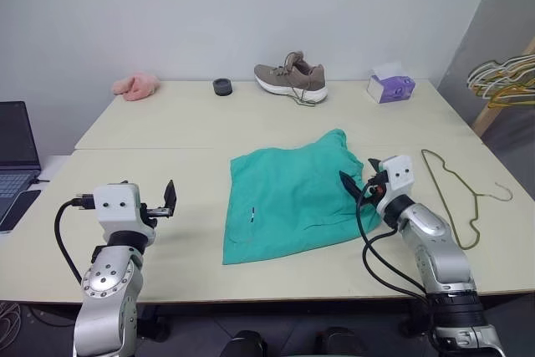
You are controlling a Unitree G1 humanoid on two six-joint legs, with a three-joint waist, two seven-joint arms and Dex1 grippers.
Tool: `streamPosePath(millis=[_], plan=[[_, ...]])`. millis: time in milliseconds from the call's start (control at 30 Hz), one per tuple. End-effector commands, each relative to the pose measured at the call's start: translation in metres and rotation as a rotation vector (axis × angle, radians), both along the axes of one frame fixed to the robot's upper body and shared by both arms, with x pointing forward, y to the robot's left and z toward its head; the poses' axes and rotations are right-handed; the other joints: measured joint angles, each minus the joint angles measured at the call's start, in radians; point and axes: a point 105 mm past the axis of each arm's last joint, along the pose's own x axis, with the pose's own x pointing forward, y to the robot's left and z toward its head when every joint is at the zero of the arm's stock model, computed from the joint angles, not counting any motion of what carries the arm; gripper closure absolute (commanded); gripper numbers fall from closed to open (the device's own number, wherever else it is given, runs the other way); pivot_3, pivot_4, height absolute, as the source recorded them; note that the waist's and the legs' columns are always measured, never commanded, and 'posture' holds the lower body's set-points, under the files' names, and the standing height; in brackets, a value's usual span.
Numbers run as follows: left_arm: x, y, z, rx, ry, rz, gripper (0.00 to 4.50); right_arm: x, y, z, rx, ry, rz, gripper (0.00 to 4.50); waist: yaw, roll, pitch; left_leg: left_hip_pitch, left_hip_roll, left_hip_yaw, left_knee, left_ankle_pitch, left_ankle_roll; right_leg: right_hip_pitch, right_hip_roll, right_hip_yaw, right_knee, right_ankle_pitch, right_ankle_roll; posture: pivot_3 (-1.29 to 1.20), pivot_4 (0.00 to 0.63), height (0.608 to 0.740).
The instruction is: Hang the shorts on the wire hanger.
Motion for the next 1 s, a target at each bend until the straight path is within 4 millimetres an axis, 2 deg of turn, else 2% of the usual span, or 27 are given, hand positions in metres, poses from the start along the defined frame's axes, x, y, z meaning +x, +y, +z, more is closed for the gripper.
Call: streamPosePath(millis=[33,467,800,1000], plan=[[0.000,0.002,0.015,0.026,-0.055,-0.007,0.00,0.002,0.003,0.016,0.002,-0.067,0.011,0.02,0.000,0.000,-0.001,0.000,0.000,0.000,0.000,0.000,0.000,0.000,0.000,0.000,0.000,0.000,0.000,-0.01,0.000,0.740],[0.000,0.000,0.011,0.044,-0.024,-0.032,0.00,-0.001,0.006,0.013,0.000,-0.062,0.028,0.02,0.000,0.001,-0.004,0.002,0.000,0.000,0.000,0.000,0.000,0.001,0.000,0.000,0.000,0.000,0.000,-0.01,0.000,0.740],[-0.002,0.012,0.008,0.011,-0.015,0.004,0.00,0.000,0.008,0.015,-0.004,-0.068,0.038,0.02,0.000,0.000,-0.004,0.004,0.000,0.000,0.000,0.000,0.000,0.004,0.000,0.000,0.000,-0.001,0.001,-0.01,0.000,0.740],[-0.002,-0.002,0.010,-0.011,-0.030,-0.087,0.00,0.000,0.007,0.015,-0.007,-0.071,0.039,0.02,0.000,0.000,-0.004,0.004,0.000,0.000,0.000,0.000,0.000,0.004,0.000,0.000,0.000,-0.001,0.001,-0.02,0.000,0.740]])
